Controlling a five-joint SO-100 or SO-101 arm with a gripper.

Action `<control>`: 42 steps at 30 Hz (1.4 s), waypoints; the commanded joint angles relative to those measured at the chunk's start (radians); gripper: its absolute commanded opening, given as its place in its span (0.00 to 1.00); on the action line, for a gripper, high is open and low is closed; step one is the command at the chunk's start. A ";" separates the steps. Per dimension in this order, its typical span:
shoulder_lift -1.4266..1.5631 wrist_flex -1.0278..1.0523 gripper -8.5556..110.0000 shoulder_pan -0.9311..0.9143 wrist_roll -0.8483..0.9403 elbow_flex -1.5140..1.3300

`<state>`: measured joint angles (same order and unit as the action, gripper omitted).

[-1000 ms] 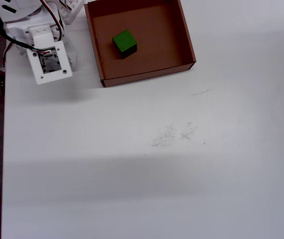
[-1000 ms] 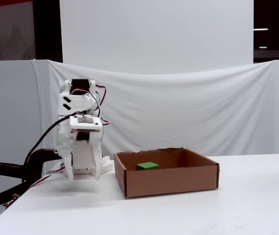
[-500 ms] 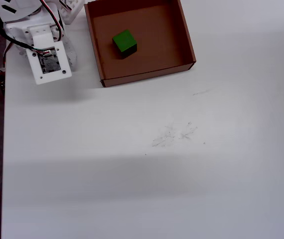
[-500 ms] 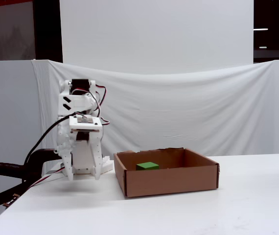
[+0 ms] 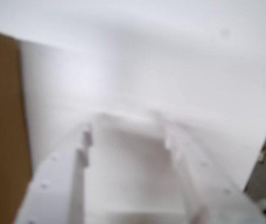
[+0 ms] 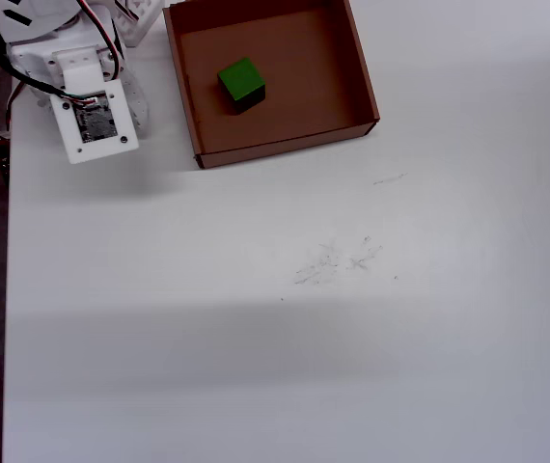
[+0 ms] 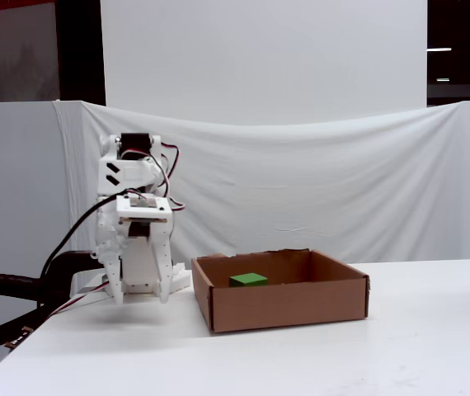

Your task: Grasp a green cube and put it in a box.

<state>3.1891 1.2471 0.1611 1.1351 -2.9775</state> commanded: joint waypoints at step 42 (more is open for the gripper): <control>-0.008 -0.008 0.25 0.003 -0.038 0.006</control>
<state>3.1891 1.2471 0.1611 1.0999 -2.9775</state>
